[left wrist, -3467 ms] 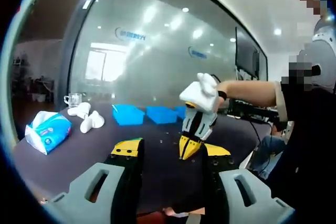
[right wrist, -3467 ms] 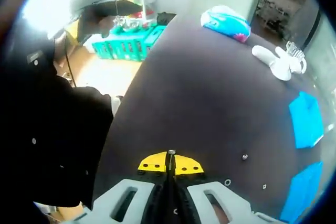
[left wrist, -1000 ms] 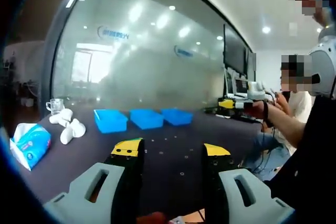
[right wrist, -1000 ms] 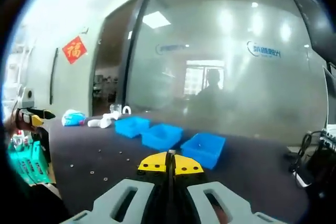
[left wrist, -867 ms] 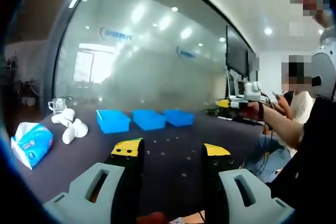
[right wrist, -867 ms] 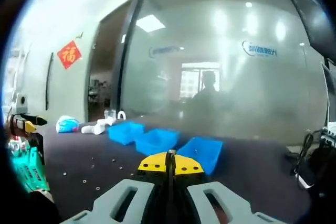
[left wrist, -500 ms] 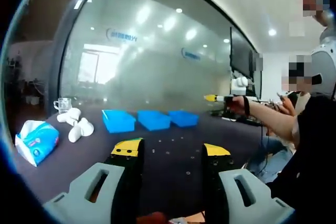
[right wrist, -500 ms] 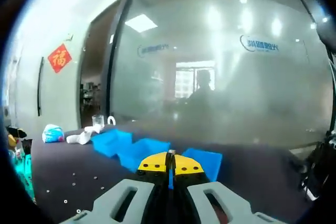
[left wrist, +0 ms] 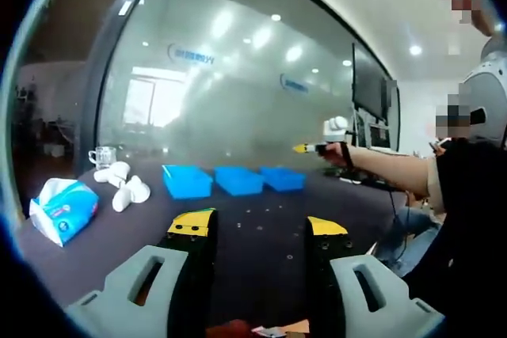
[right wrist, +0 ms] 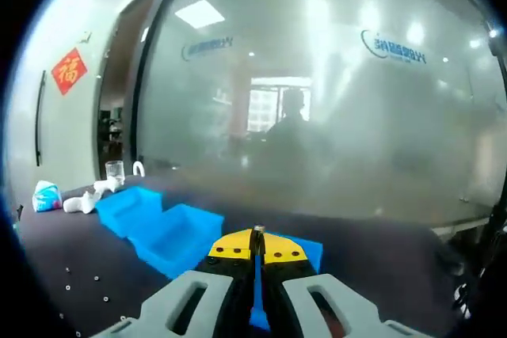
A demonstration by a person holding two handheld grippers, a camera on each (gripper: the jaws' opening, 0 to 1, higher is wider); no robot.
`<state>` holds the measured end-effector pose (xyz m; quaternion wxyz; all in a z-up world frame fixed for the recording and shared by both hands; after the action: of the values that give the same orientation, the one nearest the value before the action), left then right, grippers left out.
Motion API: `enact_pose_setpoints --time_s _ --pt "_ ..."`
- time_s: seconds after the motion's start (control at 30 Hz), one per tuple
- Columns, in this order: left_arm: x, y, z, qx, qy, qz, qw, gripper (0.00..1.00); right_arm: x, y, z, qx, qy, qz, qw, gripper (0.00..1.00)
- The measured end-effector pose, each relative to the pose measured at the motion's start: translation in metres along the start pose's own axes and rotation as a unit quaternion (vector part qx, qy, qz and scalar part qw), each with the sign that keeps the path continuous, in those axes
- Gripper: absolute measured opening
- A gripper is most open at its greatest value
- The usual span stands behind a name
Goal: Sort the screws, nuts, and washers into the corresponding bins
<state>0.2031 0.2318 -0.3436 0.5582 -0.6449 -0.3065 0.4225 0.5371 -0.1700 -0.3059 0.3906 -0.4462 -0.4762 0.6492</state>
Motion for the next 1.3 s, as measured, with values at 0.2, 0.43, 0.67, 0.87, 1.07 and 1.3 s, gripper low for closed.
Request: enact_pose_setpoints --time_s 0.2,0.43,0.67,0.87,1.07,1.3 --pt "0.001 0.001 -0.001 -0.001 0.0 0.003 1.0 0.38 0.002 0.005 -0.012 0.009 0.008 0.006 0.9999 0.0" --pt "0.004 0.002 0.0 0.0 -0.003 0.008 1.0 0.38 0.003 0.008 -0.016 0.012 0.012 0.029 0.9994 0.05" --pt "0.002 0.002 -0.001 0.0 0.0 0.007 1.0 0.38 0.0 0.004 -0.016 0.0 0.011 0.037 0.9992 0.13" --pt "0.003 0.002 -0.001 -0.001 -0.001 0.008 1.0 0.38 0.002 0.002 -0.009 -0.006 0.001 0.035 0.9994 0.14" --pt "0.002 0.002 -0.002 0.0 0.0 0.007 1.0 0.38 0.006 0.001 0.013 -0.019 -0.012 0.031 0.9993 0.18" --pt "0.0 0.0 -0.007 0.001 0.007 0.004 1.0 0.38 0.025 0.002 0.058 -0.046 -0.051 0.016 0.9975 0.24"
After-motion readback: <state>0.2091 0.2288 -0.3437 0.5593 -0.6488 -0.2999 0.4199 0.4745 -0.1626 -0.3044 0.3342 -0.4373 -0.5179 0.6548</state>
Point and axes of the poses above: the point that each gripper's makers call its tool centre point, and the gripper's own axes: z roughly backward along the fingers, x roughly to its left, y roughly out of its underside, the point moved 5 cm from there along z, roughly backward along the fingers, and after that the axes turned 6 degrees about z, right-handed, at the moved point
